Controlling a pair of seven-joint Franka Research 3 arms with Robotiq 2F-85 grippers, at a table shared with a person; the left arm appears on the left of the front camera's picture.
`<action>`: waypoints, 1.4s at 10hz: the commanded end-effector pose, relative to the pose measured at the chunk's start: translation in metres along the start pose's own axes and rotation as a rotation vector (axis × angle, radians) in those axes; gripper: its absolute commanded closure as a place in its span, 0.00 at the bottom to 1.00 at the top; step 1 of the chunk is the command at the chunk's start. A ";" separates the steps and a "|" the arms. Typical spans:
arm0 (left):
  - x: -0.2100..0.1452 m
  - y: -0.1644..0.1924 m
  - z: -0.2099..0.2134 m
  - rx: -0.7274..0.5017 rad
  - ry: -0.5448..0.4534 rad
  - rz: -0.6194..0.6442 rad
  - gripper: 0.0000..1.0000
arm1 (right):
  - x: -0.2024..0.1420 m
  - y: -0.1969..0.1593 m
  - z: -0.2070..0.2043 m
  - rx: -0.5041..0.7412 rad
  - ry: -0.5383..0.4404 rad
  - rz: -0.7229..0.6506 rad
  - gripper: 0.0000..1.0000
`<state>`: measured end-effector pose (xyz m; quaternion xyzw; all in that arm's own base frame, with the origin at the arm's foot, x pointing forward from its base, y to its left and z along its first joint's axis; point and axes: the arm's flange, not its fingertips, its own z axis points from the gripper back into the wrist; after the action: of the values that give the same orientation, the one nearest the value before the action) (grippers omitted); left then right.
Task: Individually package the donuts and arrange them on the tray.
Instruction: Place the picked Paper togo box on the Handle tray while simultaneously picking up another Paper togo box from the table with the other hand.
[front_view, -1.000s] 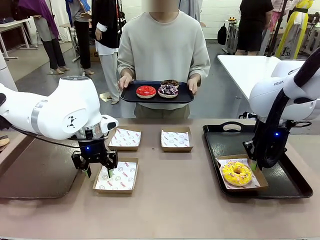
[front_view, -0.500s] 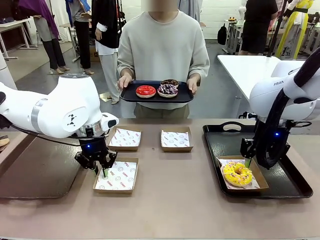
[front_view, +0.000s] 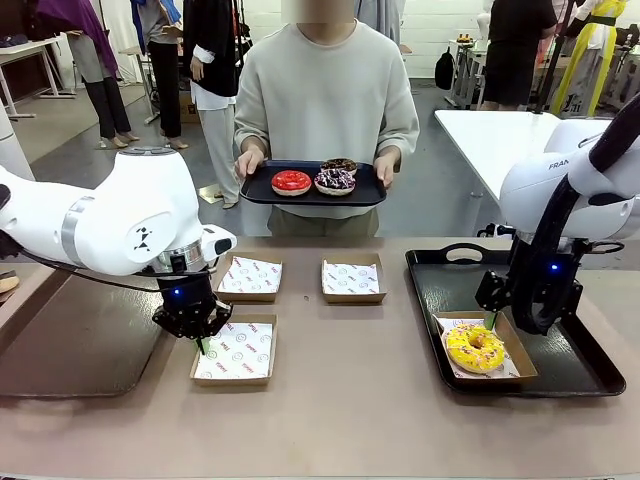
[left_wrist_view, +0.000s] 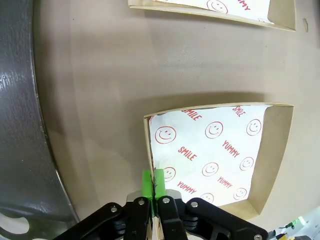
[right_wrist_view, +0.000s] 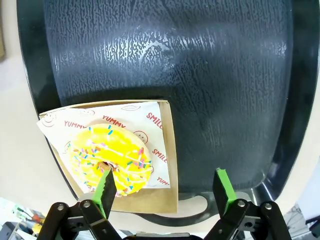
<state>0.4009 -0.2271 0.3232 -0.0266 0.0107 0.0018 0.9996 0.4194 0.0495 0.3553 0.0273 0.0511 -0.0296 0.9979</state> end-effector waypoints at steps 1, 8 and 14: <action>-0.001 0.000 0.006 -0.017 0.006 -0.009 1.00 | -0.005 -0.006 0.011 0.049 -0.005 -0.009 0.00; 0.032 -0.003 0.134 -0.083 -0.064 0.030 1.00 | -0.084 -0.137 0.124 0.868 -0.240 -0.128 0.00; 0.082 -0.033 0.186 -0.044 -0.088 0.063 1.00 | -0.085 -0.254 0.043 1.091 -0.285 -0.075 0.00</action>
<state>0.4761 -0.2427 0.5032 -0.0644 -0.0380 0.0242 0.9969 0.3131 -0.1877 0.4024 0.5117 -0.0952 -0.0945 0.8486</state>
